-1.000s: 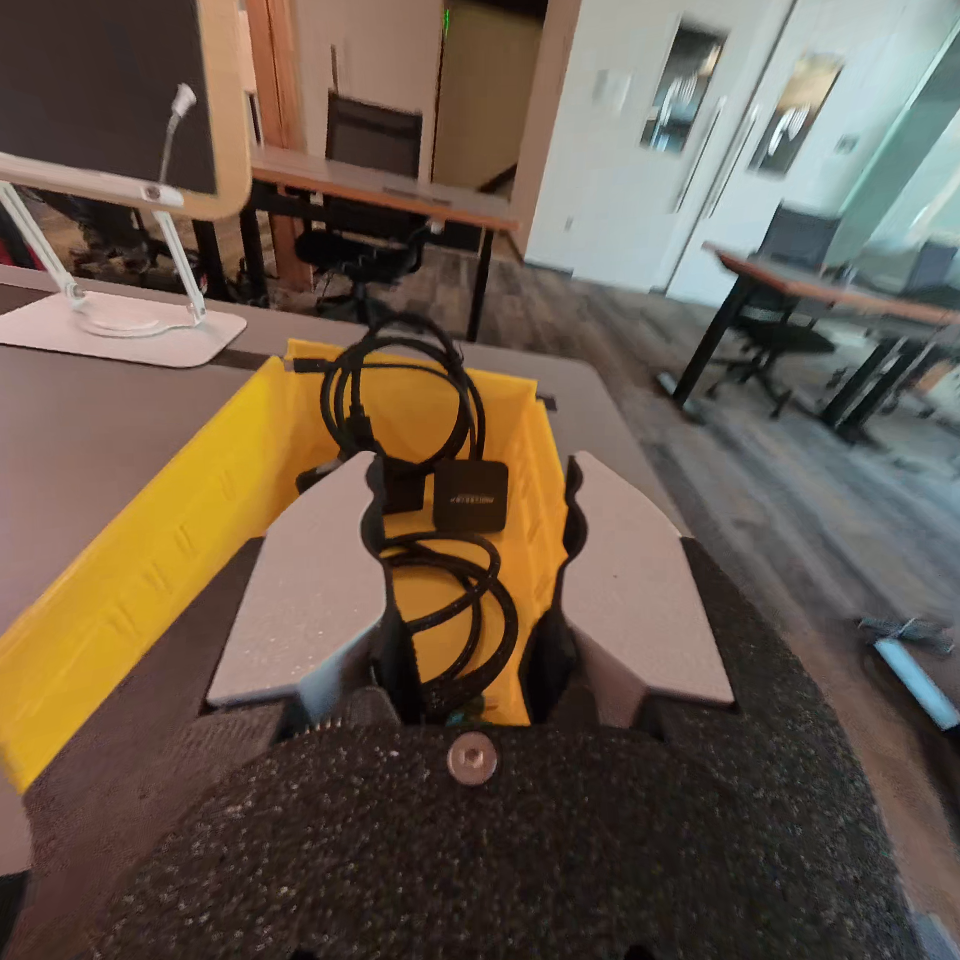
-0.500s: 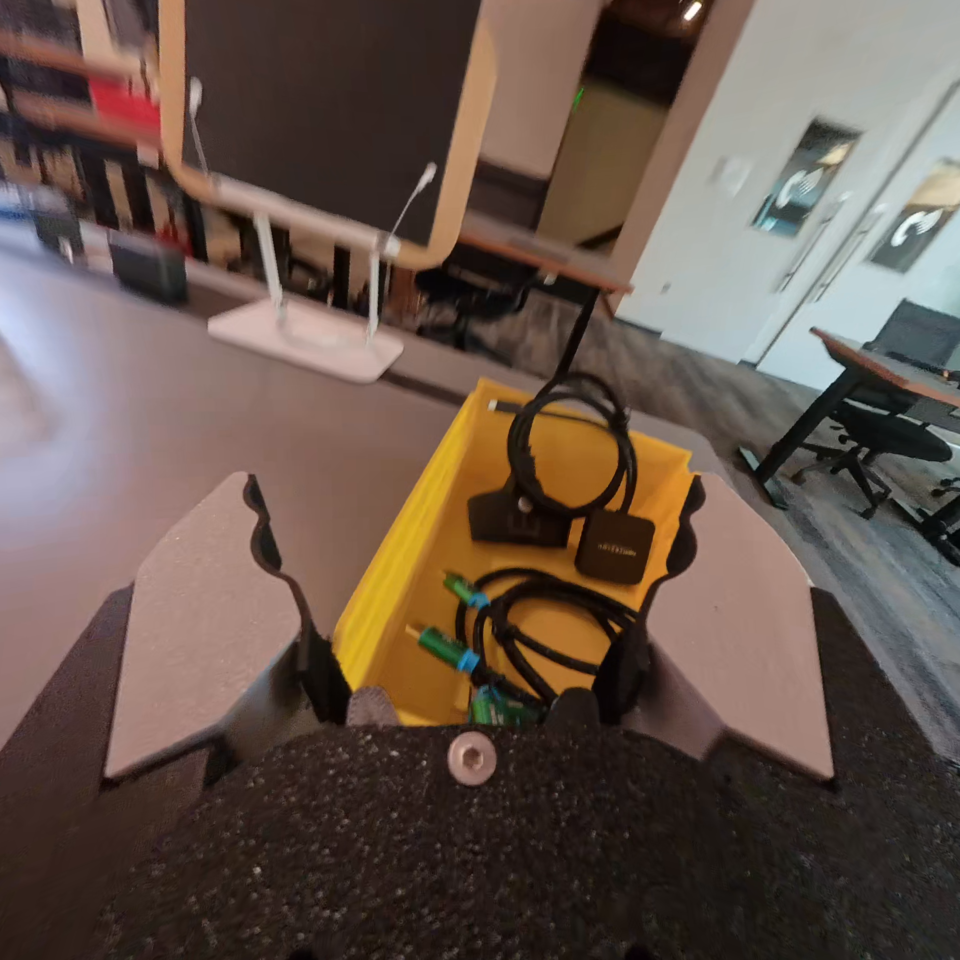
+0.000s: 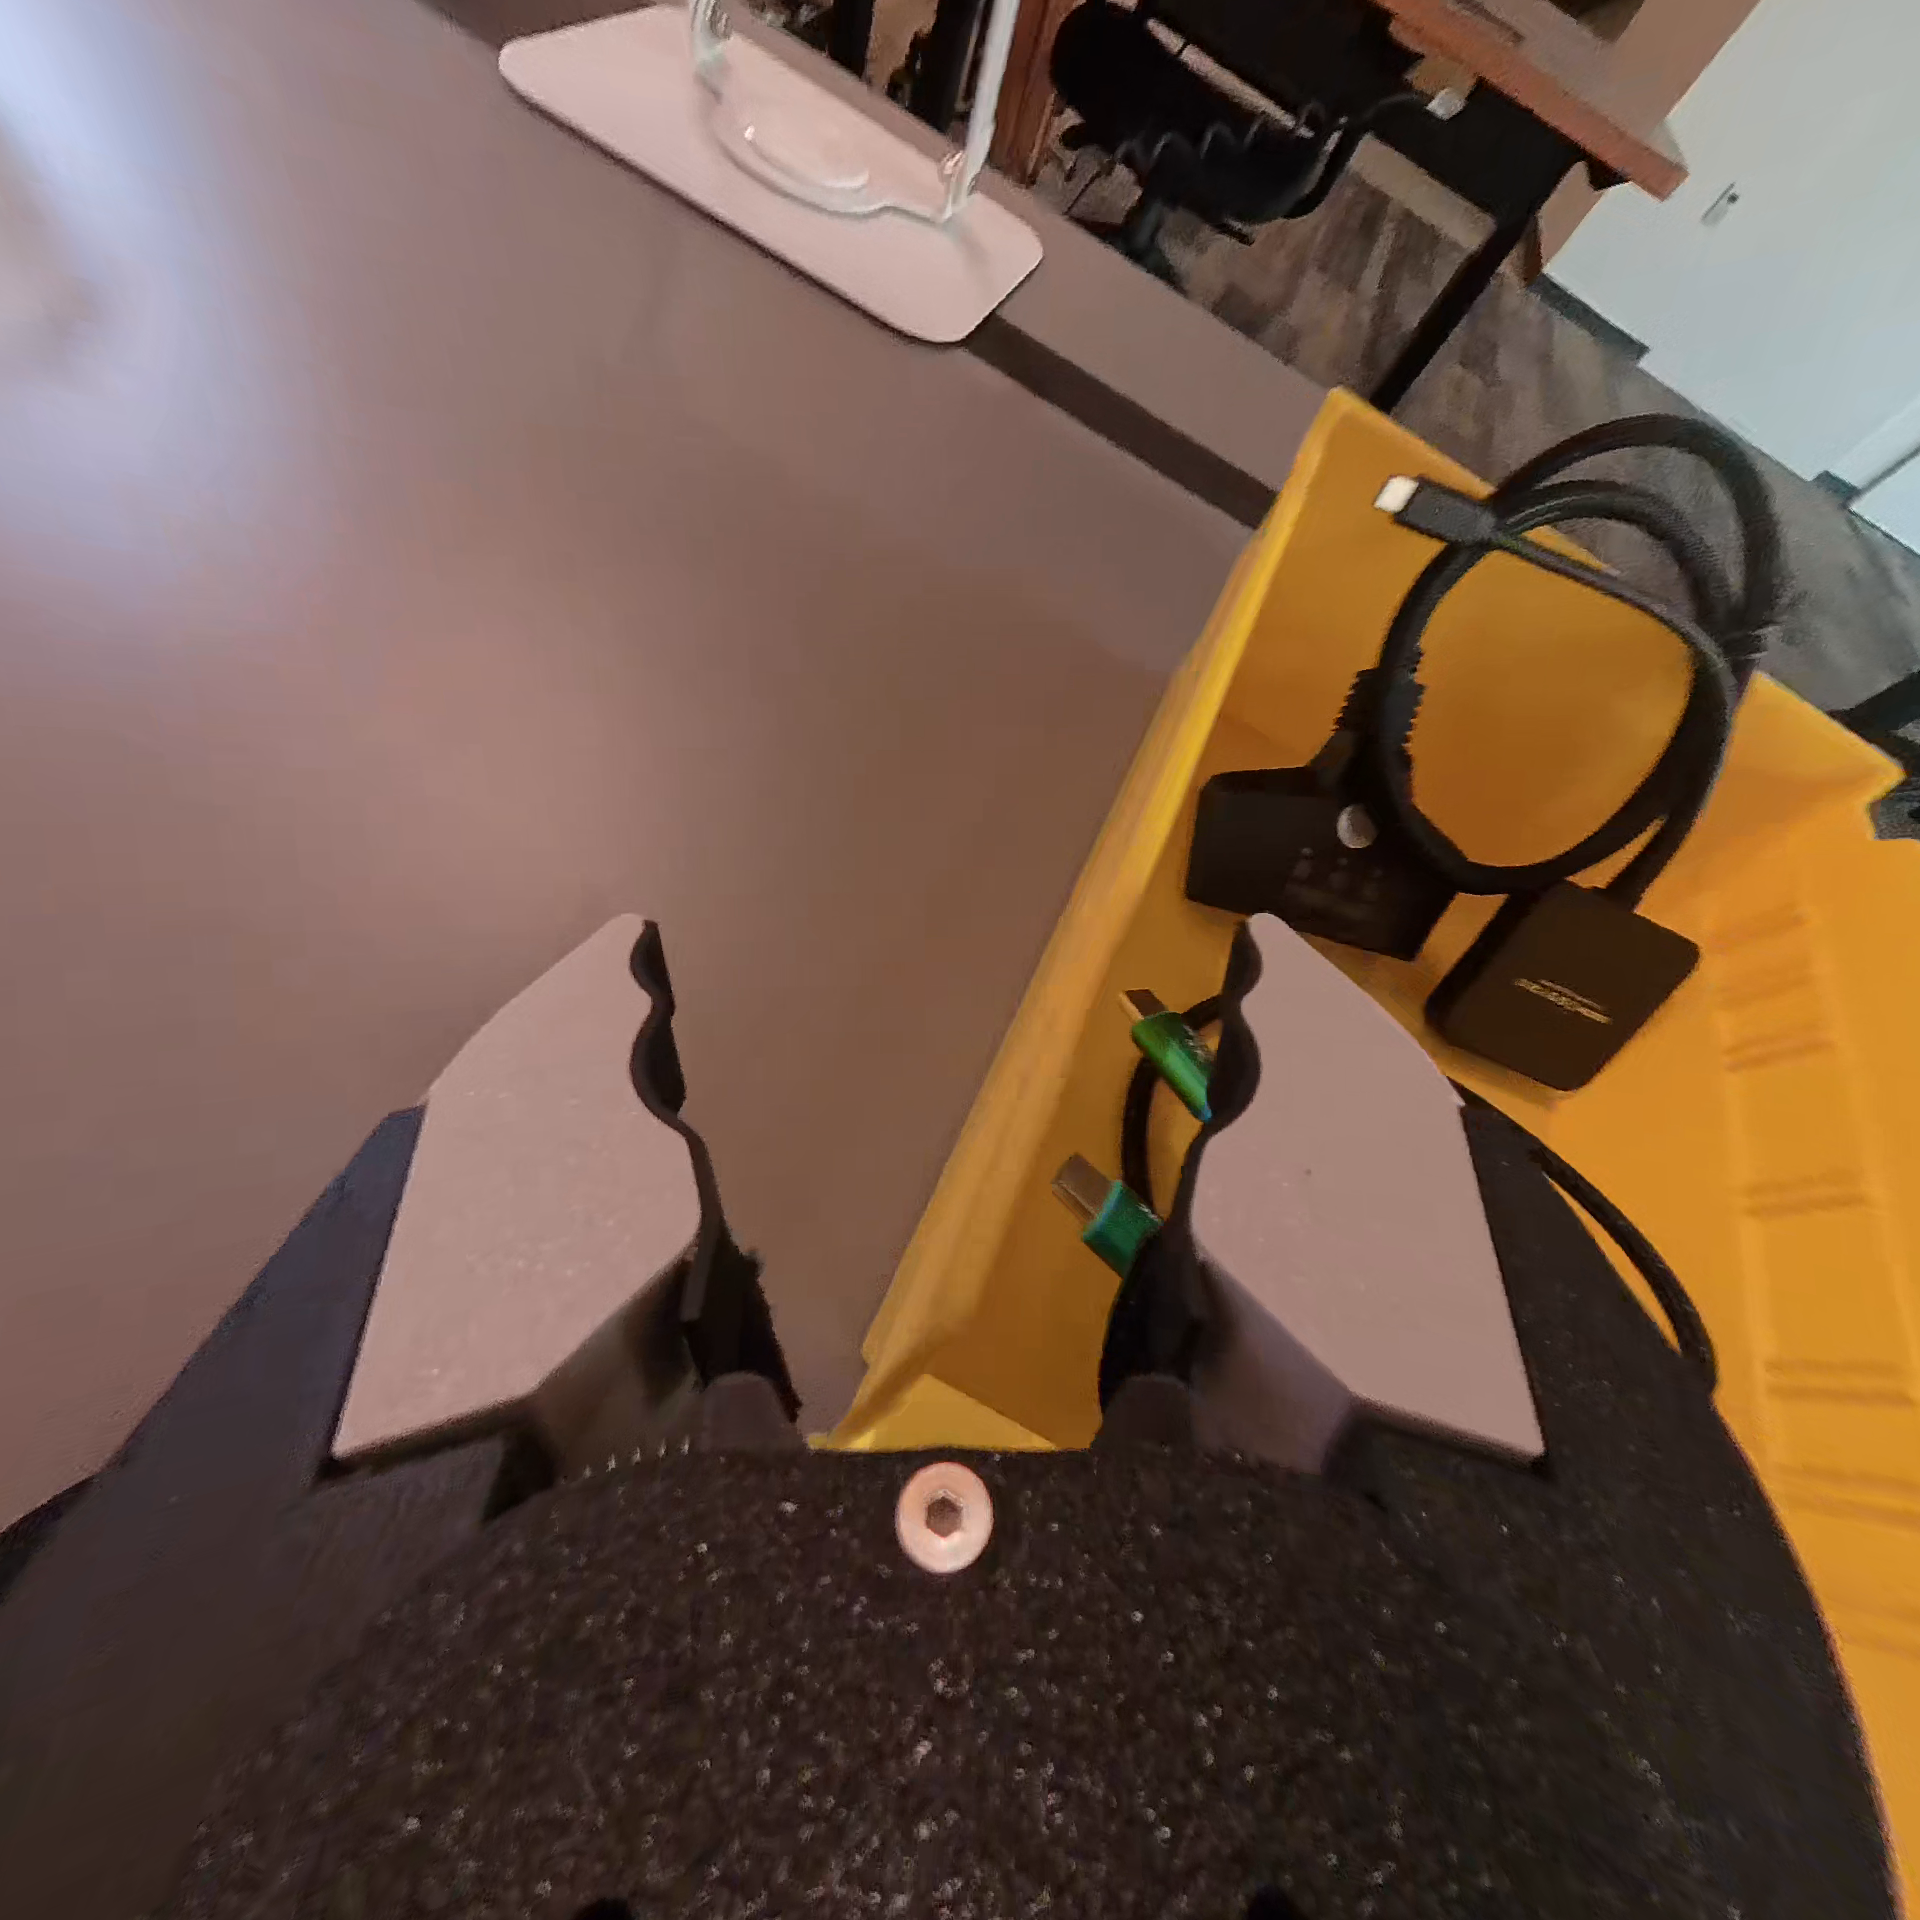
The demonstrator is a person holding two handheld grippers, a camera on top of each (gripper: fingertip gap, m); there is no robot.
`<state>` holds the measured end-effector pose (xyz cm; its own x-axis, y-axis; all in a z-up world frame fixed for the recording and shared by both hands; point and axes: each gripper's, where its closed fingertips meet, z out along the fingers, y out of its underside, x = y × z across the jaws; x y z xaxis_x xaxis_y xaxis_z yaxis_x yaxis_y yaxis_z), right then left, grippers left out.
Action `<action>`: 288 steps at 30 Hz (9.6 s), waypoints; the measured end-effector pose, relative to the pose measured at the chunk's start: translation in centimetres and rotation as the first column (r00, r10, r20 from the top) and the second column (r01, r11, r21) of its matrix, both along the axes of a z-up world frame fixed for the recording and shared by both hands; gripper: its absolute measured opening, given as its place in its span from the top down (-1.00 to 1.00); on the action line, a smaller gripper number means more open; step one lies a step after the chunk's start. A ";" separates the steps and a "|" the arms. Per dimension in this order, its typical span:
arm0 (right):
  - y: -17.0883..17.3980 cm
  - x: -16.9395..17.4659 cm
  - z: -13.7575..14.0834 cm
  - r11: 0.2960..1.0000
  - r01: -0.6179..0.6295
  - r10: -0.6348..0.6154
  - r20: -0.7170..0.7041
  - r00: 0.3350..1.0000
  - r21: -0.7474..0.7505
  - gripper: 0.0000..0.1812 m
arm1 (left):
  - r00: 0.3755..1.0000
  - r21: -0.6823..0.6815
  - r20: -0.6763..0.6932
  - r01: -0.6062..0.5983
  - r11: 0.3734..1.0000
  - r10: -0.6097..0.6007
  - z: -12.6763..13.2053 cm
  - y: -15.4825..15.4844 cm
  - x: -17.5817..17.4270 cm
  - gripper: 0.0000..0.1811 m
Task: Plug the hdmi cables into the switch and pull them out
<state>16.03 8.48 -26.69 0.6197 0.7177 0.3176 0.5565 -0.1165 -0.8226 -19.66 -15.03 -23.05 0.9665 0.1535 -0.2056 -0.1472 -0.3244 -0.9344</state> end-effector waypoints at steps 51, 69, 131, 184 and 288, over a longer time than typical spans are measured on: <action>3.0 1.4 0.0 0.889 0.228 -0.268 0.049 0.962 0.397 0.24 | 0.989 -0.092 -0.065 -0.137 0.986 0.131 -4.1 4.3 0.0 0.25; 3.4 1.2 -0.1 0.893 0.222 -0.261 0.048 0.964 0.392 0.23 | 0.979 0.011 -0.147 -0.142 0.990 0.142 -3.1 3.7 0.5 0.25; -6.0 -4.3 12.6 0.940 -0.078 0.250 -0.512 0.822 0.333 0.26 | 0.914 0.495 0.075 0.312 0.811 -0.398 5.9 7.0 18.4 0.45; -20.5 -34.0 14.2 0.825 -0.552 0.528 -0.507 0.681 0.118 0.79 | 0.860 0.129 -0.360 -0.339 0.932 0.362 11.5 -13.8 -4.3 0.62; -0.8 4.2 8.8 0.962 0.208 -0.081 -0.547 0.833 0.174 -0.13 | 0.930 0.277 -0.030 -0.345 0.897 0.367 6.1 -4.1 -3.5 0.09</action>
